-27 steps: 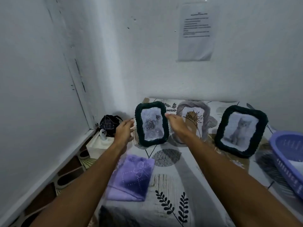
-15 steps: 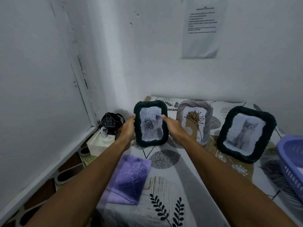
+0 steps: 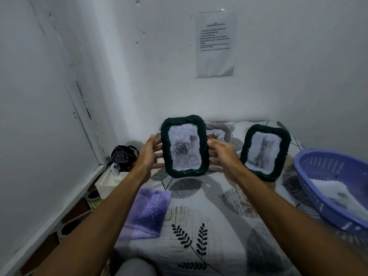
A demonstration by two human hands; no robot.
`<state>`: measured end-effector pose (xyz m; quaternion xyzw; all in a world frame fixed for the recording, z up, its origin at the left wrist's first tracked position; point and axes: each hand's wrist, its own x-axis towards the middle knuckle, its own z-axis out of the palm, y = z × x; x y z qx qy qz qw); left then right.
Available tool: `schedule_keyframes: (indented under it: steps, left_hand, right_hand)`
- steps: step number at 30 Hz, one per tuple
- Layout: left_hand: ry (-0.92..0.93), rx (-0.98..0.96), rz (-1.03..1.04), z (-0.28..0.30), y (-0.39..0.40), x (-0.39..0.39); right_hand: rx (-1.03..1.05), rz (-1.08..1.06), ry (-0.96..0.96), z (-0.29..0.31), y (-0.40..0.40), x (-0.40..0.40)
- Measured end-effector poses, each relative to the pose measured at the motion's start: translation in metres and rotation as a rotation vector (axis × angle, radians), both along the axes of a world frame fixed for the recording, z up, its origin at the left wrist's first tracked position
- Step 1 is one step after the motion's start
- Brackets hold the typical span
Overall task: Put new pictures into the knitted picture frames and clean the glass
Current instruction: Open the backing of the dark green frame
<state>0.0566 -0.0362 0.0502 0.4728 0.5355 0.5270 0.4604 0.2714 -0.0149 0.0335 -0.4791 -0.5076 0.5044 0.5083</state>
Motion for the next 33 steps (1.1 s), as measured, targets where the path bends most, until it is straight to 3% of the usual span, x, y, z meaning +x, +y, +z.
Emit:
schedule_keyframes:
  steps: [12,16,18,22,27,33]
  left_hand:
    - [-0.013,-0.063,-0.175,0.000,-0.037,0.035]
    - [0.248,0.177,-0.014,0.001,-0.048,0.056]
    - [0.288,0.282,-0.050,0.008,-0.058,0.073]
    - [0.095,0.191,-0.159,0.027,-0.073,0.110]
    - [-0.096,0.060,-0.059,0.028,-0.072,0.128]
    - [-0.204,0.052,0.042,0.019,-0.069,0.129]
  right_hand:
    - [-0.031,-0.135,0.188,0.006,-0.074,0.035]
    - [-0.027,-0.130,0.237,0.008,-0.092,0.040]
    - [-0.003,-0.134,0.238,0.008,-0.098,0.038]
    - [0.136,-0.166,0.058,0.007,-0.104,0.033]
    - [0.302,-0.160,-0.150,0.009,-0.108,0.034]
    - [0.363,-0.126,-0.312,0.010,-0.113,0.033]
